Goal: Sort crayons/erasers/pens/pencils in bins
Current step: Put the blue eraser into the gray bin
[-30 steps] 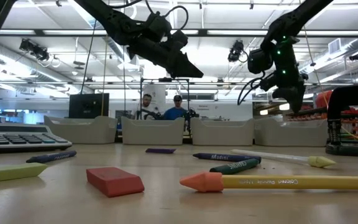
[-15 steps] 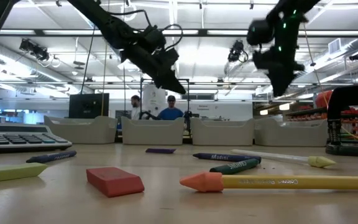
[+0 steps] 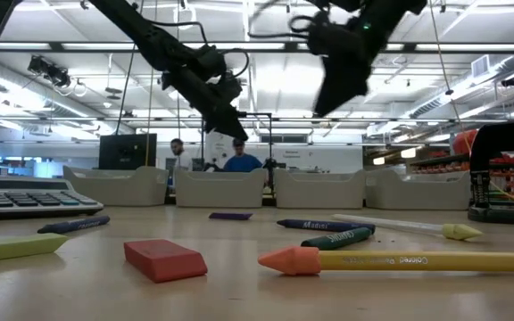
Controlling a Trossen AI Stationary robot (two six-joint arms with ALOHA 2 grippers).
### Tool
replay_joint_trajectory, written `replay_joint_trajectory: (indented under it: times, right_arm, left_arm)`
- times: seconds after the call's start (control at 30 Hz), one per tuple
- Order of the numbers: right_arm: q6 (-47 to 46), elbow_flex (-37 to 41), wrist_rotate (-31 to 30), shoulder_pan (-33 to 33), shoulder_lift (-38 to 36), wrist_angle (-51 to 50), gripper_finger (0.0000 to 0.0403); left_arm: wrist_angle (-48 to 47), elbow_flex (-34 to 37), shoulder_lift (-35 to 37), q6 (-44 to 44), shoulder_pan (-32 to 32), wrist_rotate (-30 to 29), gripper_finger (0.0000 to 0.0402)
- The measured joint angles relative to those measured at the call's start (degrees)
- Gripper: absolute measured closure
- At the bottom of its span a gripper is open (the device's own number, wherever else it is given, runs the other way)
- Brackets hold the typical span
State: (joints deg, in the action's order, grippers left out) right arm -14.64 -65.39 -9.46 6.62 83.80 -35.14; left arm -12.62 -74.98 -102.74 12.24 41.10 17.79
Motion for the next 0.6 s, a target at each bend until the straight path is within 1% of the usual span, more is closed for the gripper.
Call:
replay_joint_trajectory:
  times: [0.1, 0.17, 0.33, 0.5, 0.6]
  right_arm:
    - [1.2, -0.1, 1.1, -2.0, 4.2, 6.0, 0.0268]
    - [1.1, -0.7, 2.7, -2.1, 7.2, 6.4, 0.0268]
    - [1.0, -3.4, 7.1, -2.6, 13.0, 5.8, 0.0268]
    - [4.6, -7.2, 7.5, -4.3, 17.5, 7.5, 0.0268]
    - [3.5, -9.7, 7.5, -4.3, 20.4, 9.6, 0.0268]
  left_arm:
    - [-5.2, 0.0, 1.5, 1.4, 0.0, 0.0, 0.0381]
    - [-5.8, 1.0, 2.9, 1.8, 0.0, 0.0, 0.0385]
    - [-3.1, 4.9, 7.9, 1.8, -0.2, 0.3, 0.039]
    - [1.9, 7.3, 13.2, -0.8, -0.4, 0.4, 0.0387]
    - [2.2, 7.9, 15.3, -1.6, -1.2, 0.3, 0.0389]
